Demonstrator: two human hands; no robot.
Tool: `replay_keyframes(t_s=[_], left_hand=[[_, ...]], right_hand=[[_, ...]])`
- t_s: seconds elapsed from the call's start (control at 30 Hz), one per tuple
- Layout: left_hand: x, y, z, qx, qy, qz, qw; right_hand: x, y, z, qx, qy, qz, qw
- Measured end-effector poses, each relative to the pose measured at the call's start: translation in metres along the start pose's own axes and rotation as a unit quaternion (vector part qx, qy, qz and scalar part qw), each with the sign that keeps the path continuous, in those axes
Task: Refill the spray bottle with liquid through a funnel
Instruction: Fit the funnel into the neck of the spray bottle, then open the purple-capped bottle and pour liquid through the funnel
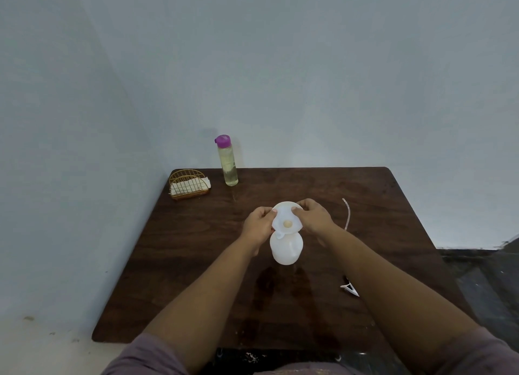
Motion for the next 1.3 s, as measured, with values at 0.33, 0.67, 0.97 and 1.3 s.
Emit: replay_keyframes(t_s=[0.33, 0.67, 0.97, 1.3], left_hand=[[-0.008, 0.002, -0.015, -0.033, -0.016, 0.003, 0.999], [-0.040, 0.032, -0.033, -0.107, -0.099, 0.078, 0.986], [-0.059, 0.084, -0.010, -0.164, -0.127, 0.059, 0.976], [-0.069, 0.145, 0.048, -0.115, -0.147, 0.241, 0.952]], right_hand=[[0.012, 0.006, -0.013, -0.052, 0.099, -0.114, 0.987], [0.037, 0.017, -0.024, -0.076, 0.149, -0.170, 0.971], [0.082, 0.010, -0.004, -0.106, 0.186, -0.211, 0.954], [0.170, -0.028, 0.069, -0.055, 0.218, -0.224, 0.948]])
Point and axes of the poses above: each hand's wrist, its own z-axis towards the middle knuckle, its own y-axis out of the back of the hand, x = y × z, the point moved 5 cm from there along z, towards the middle knuckle, and after that the axes turned 4 degrees about -z, right-handed, at the moved point
